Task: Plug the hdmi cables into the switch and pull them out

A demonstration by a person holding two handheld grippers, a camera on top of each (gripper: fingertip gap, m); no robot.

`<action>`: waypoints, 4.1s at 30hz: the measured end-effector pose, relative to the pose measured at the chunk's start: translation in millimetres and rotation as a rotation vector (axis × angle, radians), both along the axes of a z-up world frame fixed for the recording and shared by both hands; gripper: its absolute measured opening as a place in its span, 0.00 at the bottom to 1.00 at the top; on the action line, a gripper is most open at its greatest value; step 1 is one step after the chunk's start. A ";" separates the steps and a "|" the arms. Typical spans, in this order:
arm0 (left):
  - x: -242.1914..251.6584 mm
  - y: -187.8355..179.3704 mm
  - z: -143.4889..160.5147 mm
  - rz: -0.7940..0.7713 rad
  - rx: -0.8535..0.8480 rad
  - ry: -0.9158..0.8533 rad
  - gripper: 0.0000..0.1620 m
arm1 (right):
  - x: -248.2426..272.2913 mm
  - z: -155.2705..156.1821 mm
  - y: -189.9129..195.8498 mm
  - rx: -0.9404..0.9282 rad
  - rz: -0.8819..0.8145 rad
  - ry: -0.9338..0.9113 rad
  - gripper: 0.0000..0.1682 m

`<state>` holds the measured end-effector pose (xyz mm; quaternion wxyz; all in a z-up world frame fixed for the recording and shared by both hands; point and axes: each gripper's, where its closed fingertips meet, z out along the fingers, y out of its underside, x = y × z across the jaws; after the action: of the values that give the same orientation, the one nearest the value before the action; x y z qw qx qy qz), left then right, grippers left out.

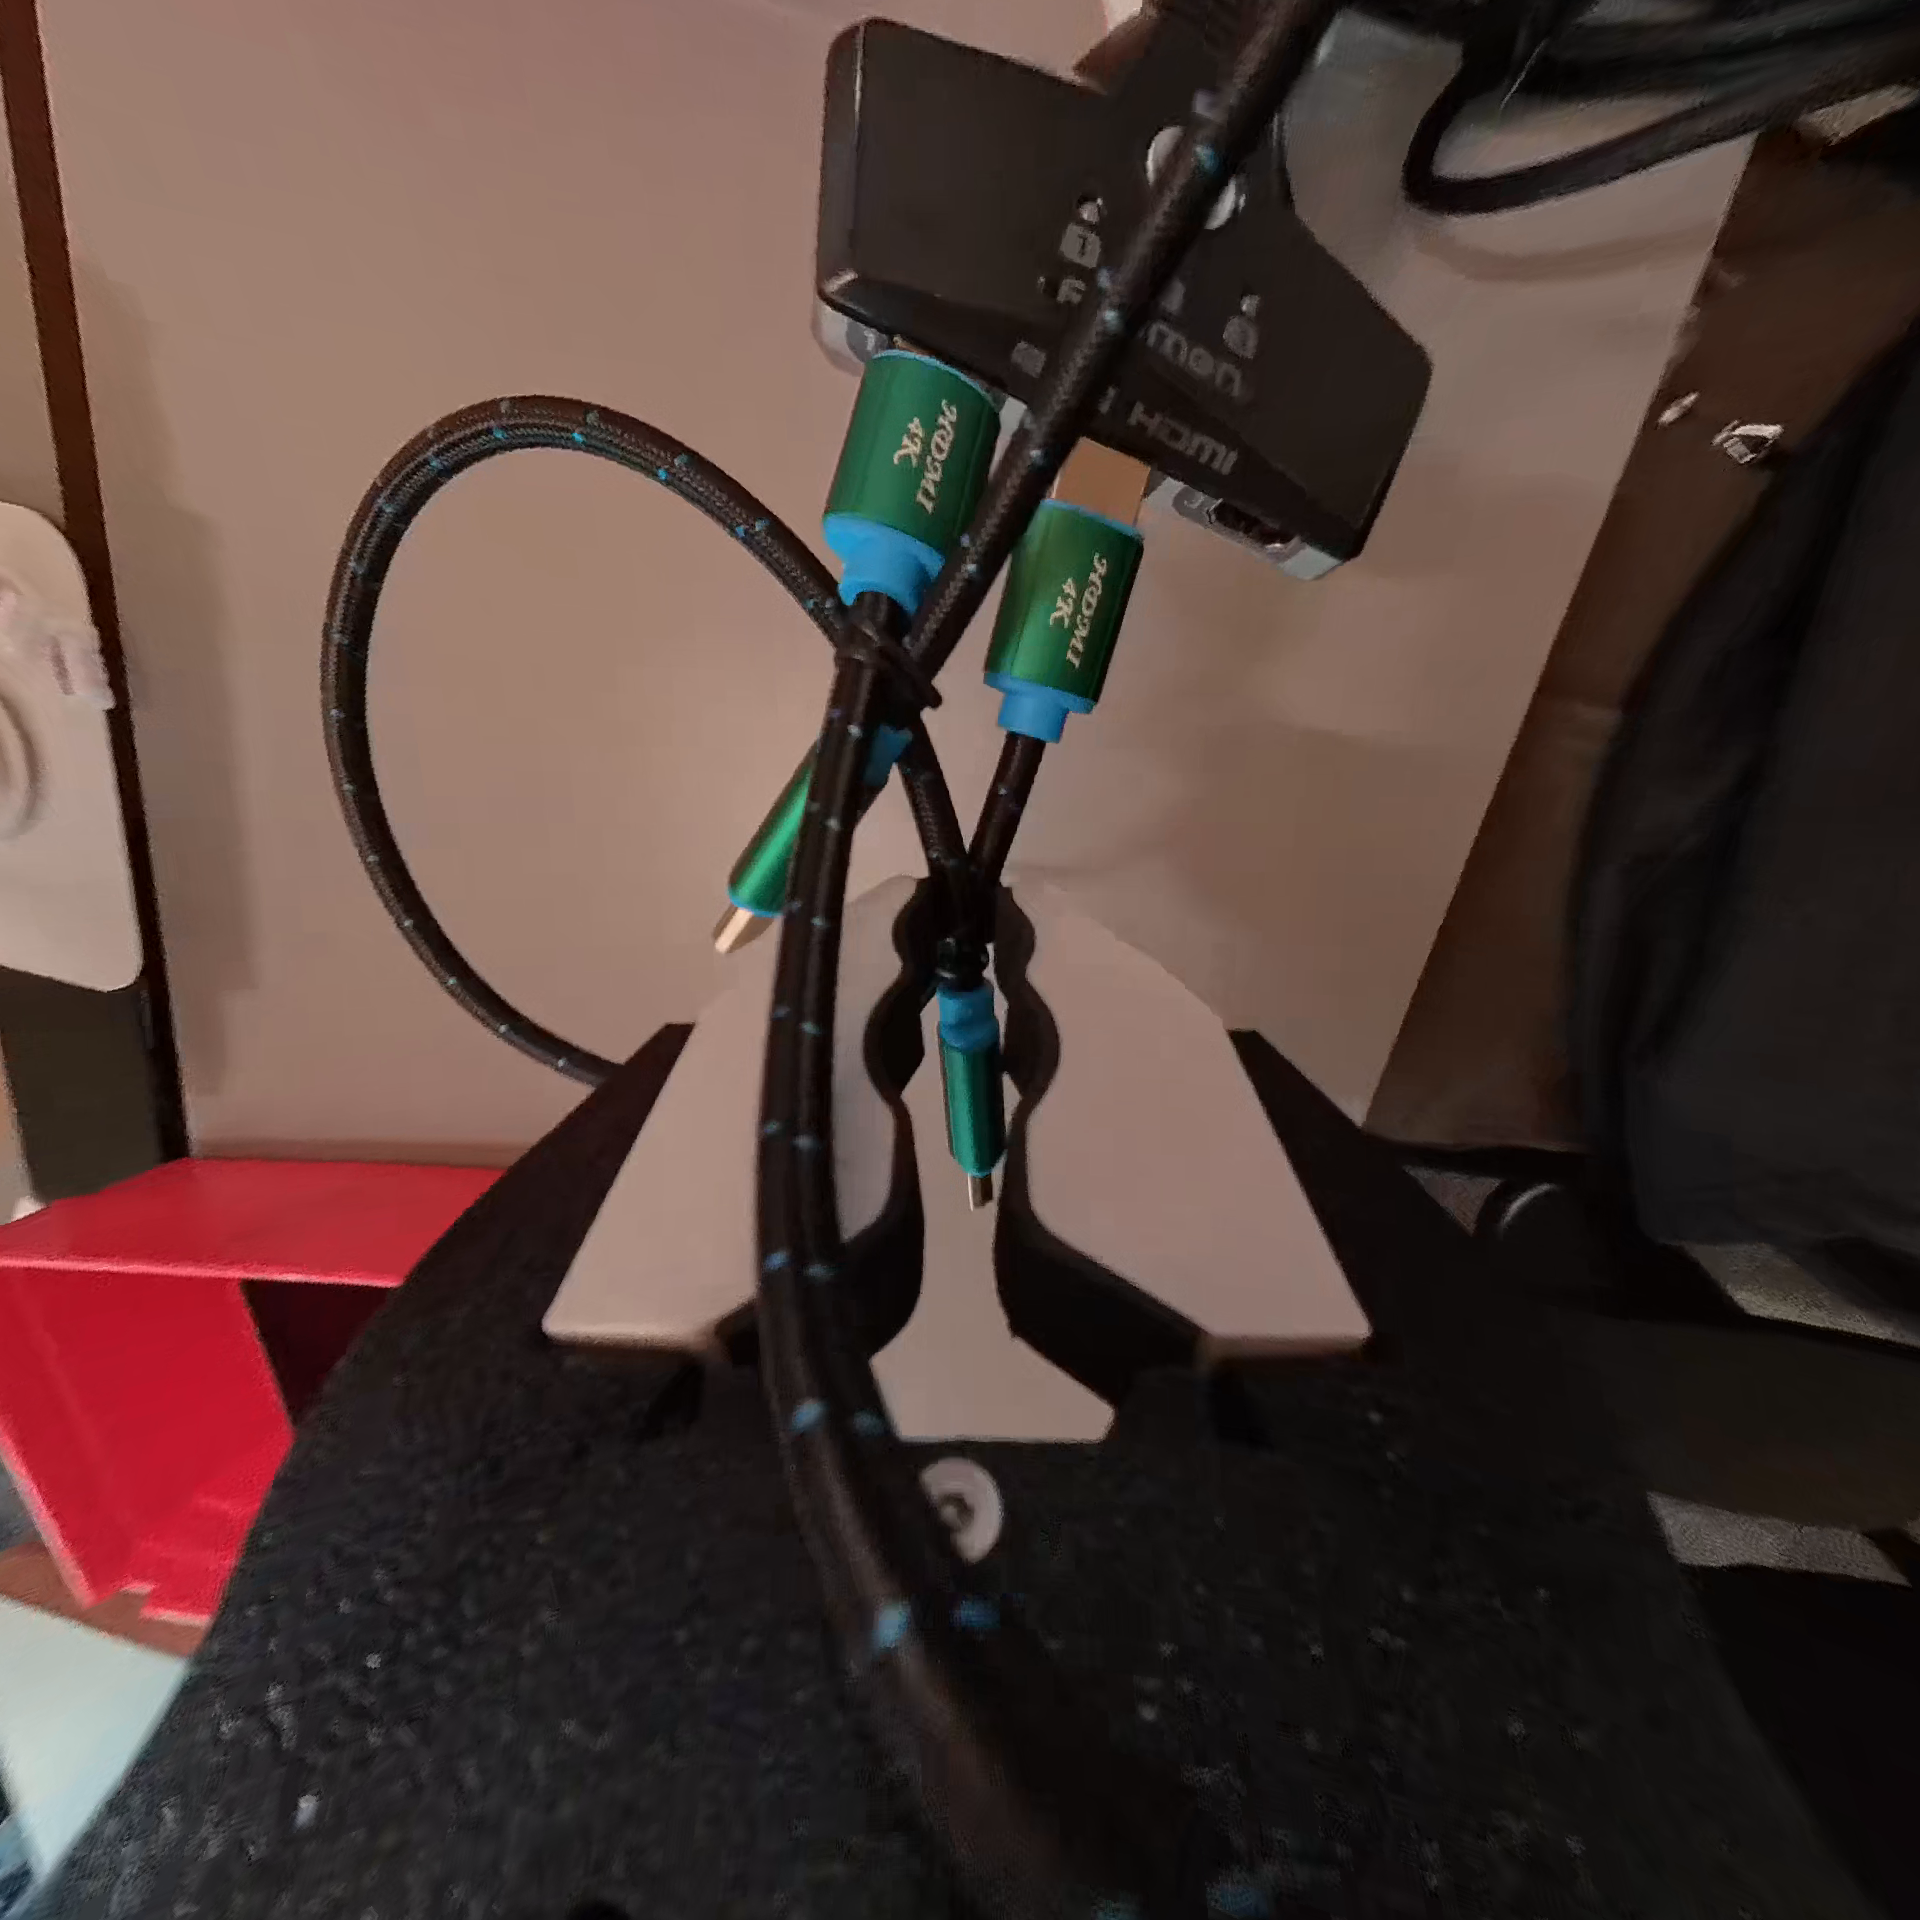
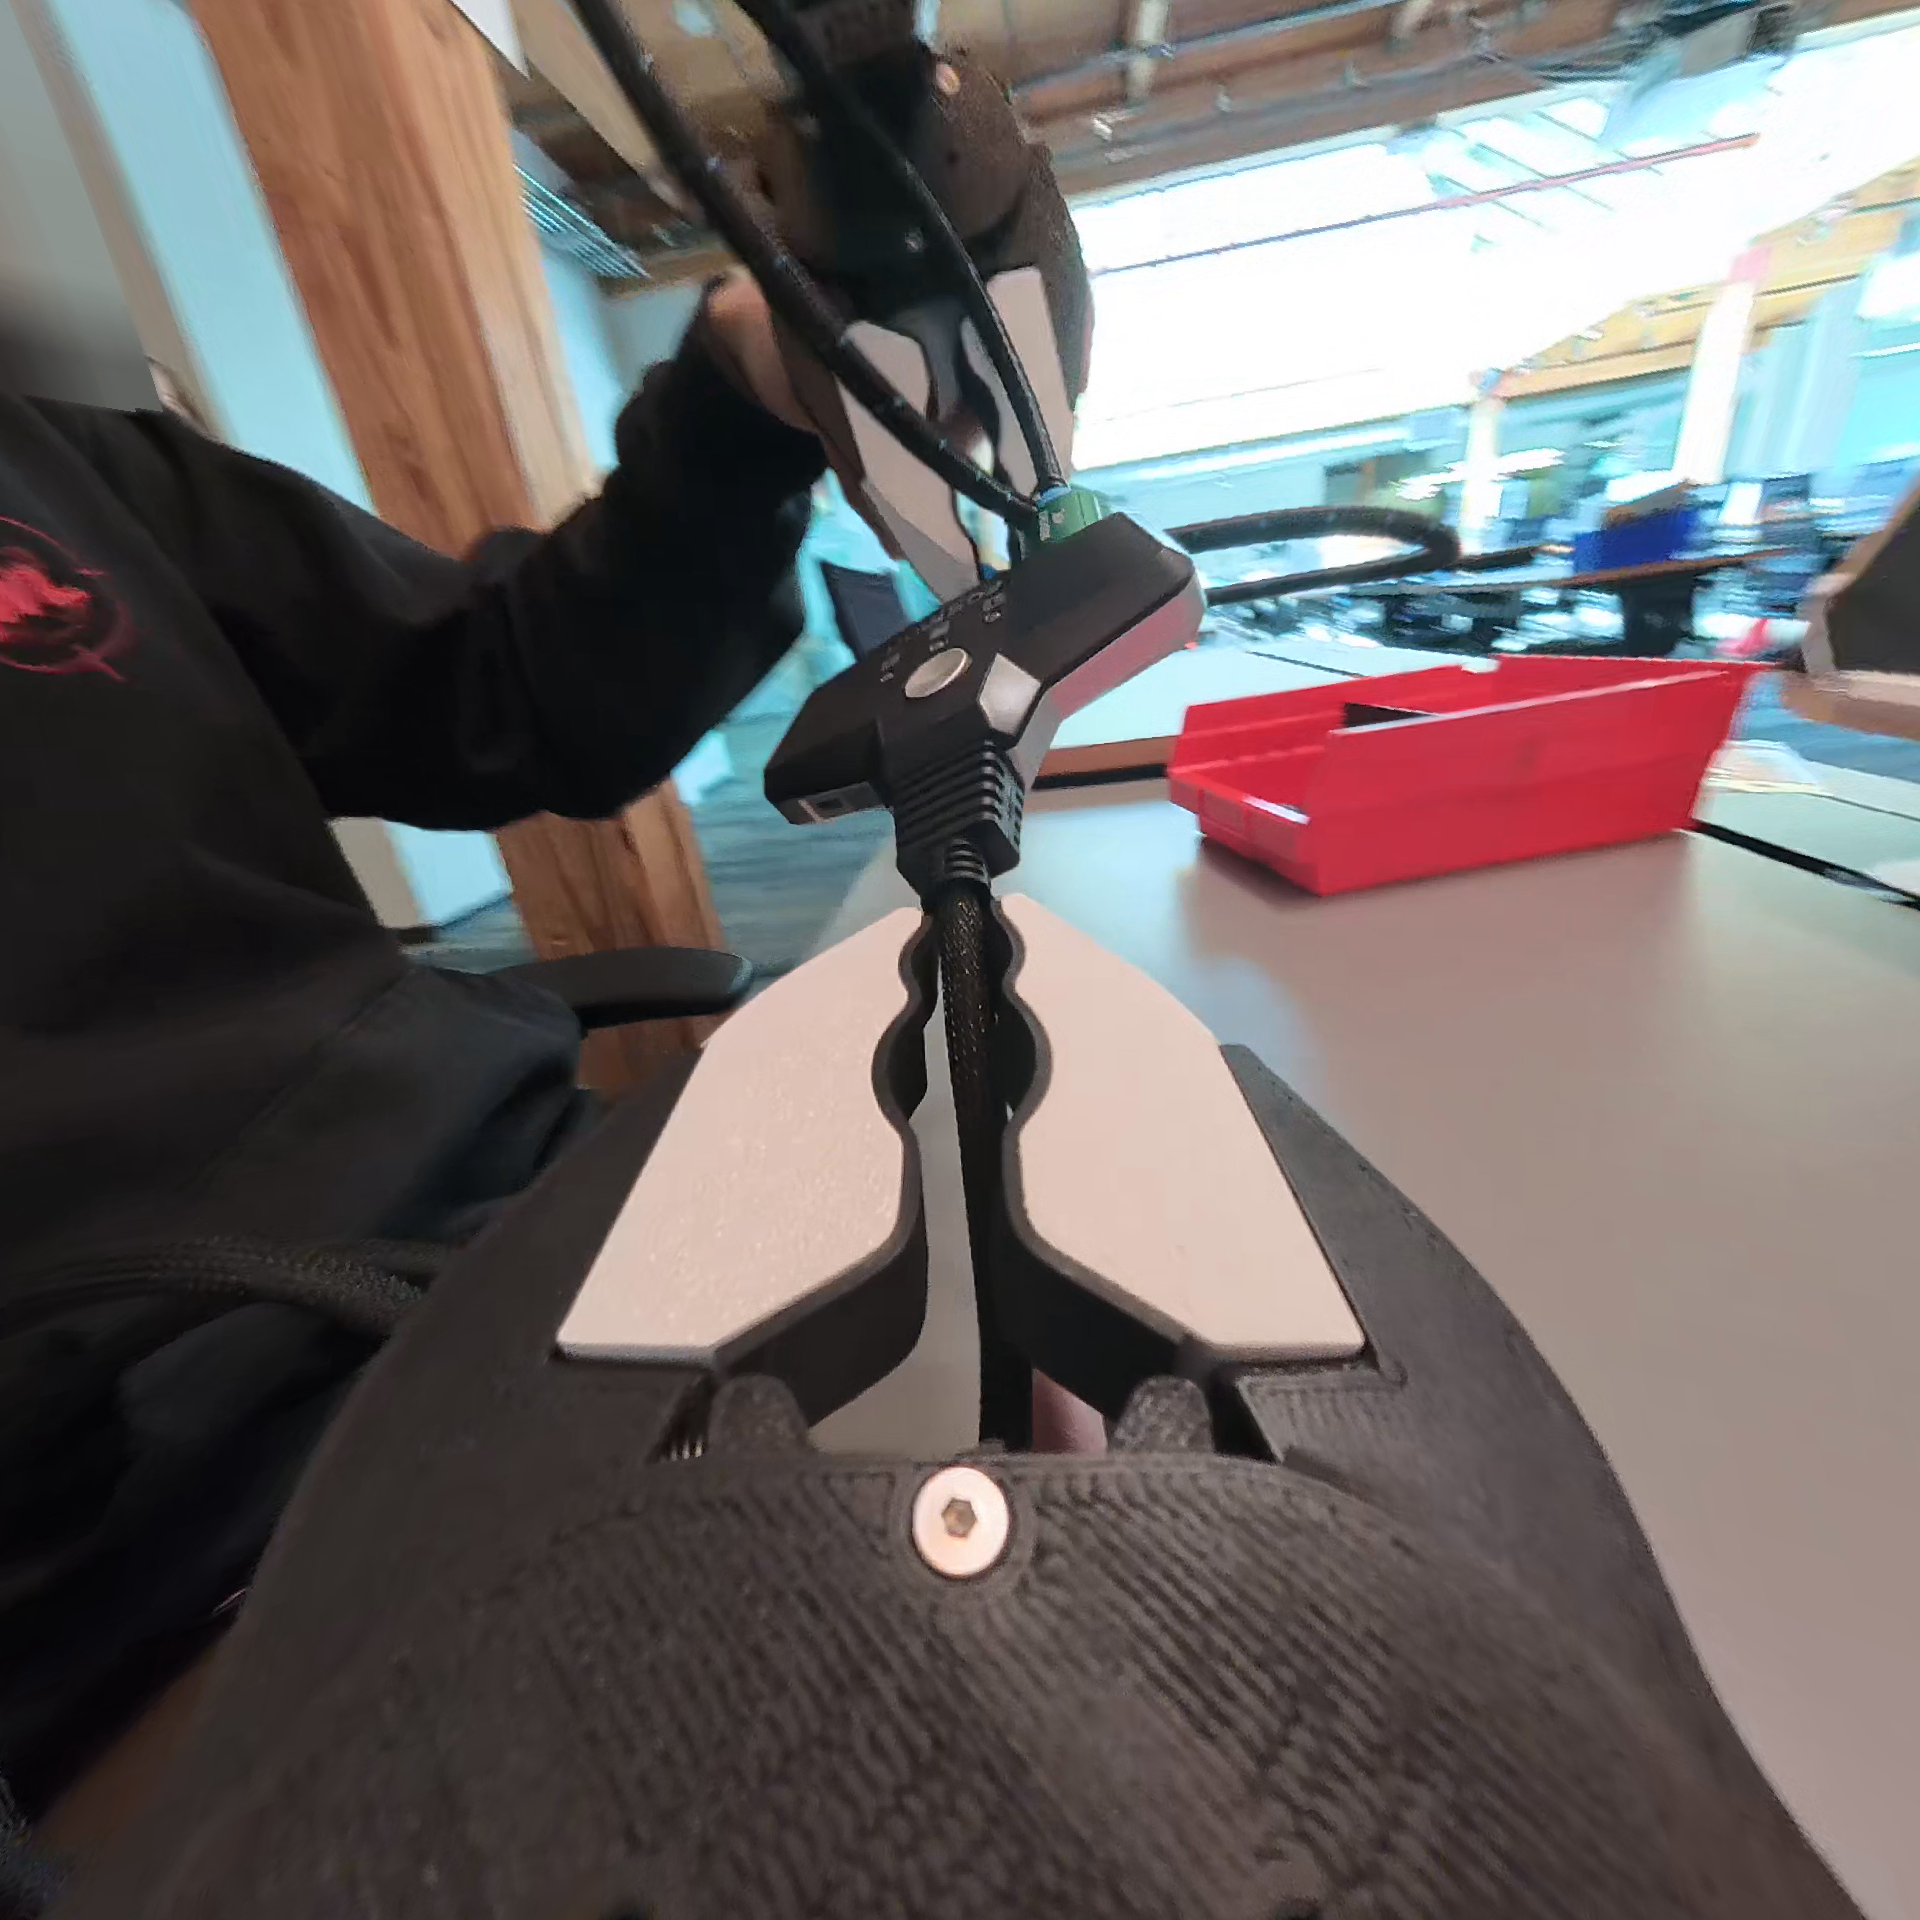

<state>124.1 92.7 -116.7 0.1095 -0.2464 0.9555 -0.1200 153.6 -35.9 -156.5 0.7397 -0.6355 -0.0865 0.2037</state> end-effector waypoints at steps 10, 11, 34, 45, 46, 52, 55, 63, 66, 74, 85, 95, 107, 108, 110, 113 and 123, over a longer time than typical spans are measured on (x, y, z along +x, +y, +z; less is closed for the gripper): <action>27.0 -2.8 7.5 -0.073 0.193 -0.099 0.06 | 12.5 -14.6 -6.4 -0.295 -0.261 -0.210 0.04; 31.4 -4.0 8.9 -0.084 0.207 -0.125 0.06 | 13.2 -16.1 -7.7 -0.318 -0.283 -0.236 0.04; 20.2 76.2 -165.7 0.430 -0.233 -0.133 0.32 | 25.7 -39.0 4.0 -0.426 -0.283 -0.203 0.03; -10.6 8.1 -27.3 0.584 -1.299 -0.424 0.32 | 23.0 8.7 21.5 -0.126 -0.134 -0.071 0.03; -6.7 -3.4 -27.9 0.566 -1.302 -0.368 0.36 | 18.0 11.2 24.7 -0.124 -0.125 -0.090 0.03; 16.2 -48.8 -10.6 0.472 -1.379 -0.230 0.26 | -9.9 21.7 46.1 -0.127 -0.076 -0.253 0.04; 16.7 -51.2 0.0 0.484 -1.492 -0.113 0.16 | -10.5 30.6 44.2 -0.063 -0.120 -0.315 0.04; 19.3 -59.5 21.0 0.554 -1.868 0.123 0.13 | 0.0 59.1 23.6 0.260 -0.362 -0.403 0.13; 24.5 -61.3 19.2 0.569 -1.945 0.175 0.12 | 1.7 58.4 16.6 0.261 -0.375 -0.390 0.07; 35.4 -68.1 6.8 0.675 -2.030 0.257 0.13 | 9.2 53.0 10.2 0.236 -0.464 -0.389 0.08; 47.1 -75.6 -7.1 0.721 -2.044 0.278 0.13 | 13.2 41.9 2.9 0.149 -0.440 -0.221 0.04; 55.5 -78.0 -24.5 0.763 -1.865 0.123 0.16 | 22.9 24.6 1.6 0.110 -0.413 -0.042 0.05; 31.4 2.4 -80.1 0.380 -0.707 -0.439 0.13 | 44.3 10.0 -16.0 0.122 -0.397 0.061 0.05; 25.9 7.3 -95.5 0.289 -0.583 -0.407 0.12 | 45.0 8.8 -15.5 0.132 -0.387 0.071 0.04; 18.1 22.2 -125.0 0.141 -0.329 -0.354 0.11 | 45.5 5.3 -12.4 0.141 -0.365 0.093 0.05; 12.5 33.4 -153.6 -0.016 -0.111 -0.296 0.13 | 47.0 0.1 -8.3 0.137 -0.348 0.100 0.04; 27.5 51.8 -179.5 -0.081 0.191 -0.176 0.08 | 49.0 3.5 -11.2 0.179 -0.331 0.112 0.05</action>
<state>151.6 144.6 -296.2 0.2108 -0.1848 0.9584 -0.0541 202.6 -47.1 -153.1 0.8204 -0.5604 0.0427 0.1055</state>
